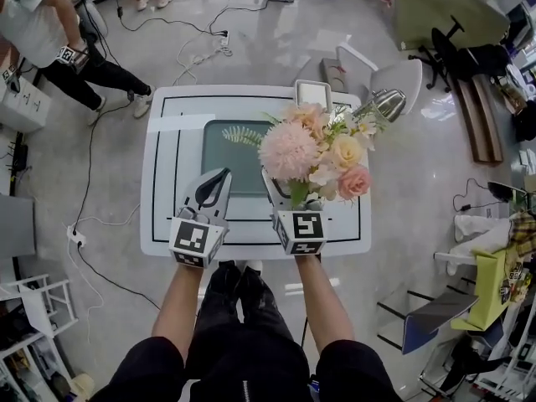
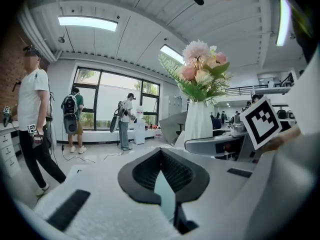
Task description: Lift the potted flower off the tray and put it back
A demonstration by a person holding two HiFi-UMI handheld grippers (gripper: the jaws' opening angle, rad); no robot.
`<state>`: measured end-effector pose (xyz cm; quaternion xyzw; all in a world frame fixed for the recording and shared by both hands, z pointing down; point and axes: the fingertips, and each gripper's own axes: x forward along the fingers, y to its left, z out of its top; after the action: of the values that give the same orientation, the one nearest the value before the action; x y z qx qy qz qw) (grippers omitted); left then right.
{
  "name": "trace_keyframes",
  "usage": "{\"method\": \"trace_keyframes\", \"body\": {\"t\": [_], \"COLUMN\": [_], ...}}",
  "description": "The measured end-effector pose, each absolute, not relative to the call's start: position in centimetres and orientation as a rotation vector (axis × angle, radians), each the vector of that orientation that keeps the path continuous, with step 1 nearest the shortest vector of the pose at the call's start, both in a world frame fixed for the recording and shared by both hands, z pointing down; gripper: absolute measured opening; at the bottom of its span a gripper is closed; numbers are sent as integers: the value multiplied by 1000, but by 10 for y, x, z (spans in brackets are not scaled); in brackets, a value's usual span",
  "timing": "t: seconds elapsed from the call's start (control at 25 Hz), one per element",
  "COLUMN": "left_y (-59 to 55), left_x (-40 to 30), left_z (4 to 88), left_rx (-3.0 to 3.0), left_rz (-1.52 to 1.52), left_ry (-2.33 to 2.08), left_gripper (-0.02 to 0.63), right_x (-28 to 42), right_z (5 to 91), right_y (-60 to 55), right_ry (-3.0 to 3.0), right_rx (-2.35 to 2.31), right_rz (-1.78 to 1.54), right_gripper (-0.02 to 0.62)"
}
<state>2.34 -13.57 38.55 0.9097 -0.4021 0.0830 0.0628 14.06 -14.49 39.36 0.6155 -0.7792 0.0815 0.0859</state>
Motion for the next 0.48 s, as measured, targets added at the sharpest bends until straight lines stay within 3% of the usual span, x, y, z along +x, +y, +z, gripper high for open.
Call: {"method": "trace_keyframes", "body": {"t": [0.48], "left_y": [-165], "left_x": [-36], "left_z": [423], "left_rx": [2652], "left_rz": [319], "left_ry": [-1299], "left_gripper": [5], "right_x": [102], "right_z": [451], "right_y": [-211], "right_ry": [-2369], "right_rx": [1737], "right_rz": [240], "right_gripper": [371]}}
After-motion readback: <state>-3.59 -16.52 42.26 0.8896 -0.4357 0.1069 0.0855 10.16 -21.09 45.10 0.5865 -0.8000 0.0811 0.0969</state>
